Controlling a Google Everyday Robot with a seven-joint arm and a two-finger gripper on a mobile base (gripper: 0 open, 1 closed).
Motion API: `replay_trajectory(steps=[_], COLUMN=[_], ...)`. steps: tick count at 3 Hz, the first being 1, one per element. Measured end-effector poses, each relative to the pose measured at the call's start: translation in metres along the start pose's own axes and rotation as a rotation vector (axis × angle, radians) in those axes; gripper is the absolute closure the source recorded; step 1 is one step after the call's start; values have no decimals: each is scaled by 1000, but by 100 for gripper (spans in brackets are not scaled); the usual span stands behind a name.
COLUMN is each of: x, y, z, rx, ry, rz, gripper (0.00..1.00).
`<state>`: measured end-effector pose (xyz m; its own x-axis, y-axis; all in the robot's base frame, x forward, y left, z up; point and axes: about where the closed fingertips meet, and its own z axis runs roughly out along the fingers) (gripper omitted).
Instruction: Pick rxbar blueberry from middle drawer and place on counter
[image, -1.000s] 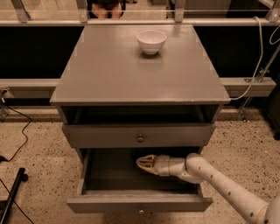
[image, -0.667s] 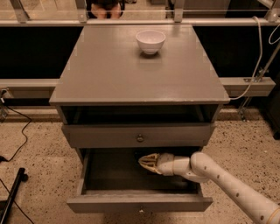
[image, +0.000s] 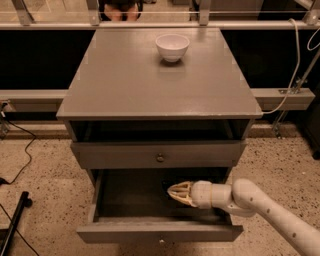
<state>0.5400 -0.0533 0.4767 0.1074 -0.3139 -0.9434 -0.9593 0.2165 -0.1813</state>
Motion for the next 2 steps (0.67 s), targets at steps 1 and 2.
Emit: replay_trajectory(steps=[1,2], x=[-7,-29], y=[18,23], z=[-34,-69], rx=[35,73], ry=[-35,-63], rz=[26,-10], gripper=[100,100])
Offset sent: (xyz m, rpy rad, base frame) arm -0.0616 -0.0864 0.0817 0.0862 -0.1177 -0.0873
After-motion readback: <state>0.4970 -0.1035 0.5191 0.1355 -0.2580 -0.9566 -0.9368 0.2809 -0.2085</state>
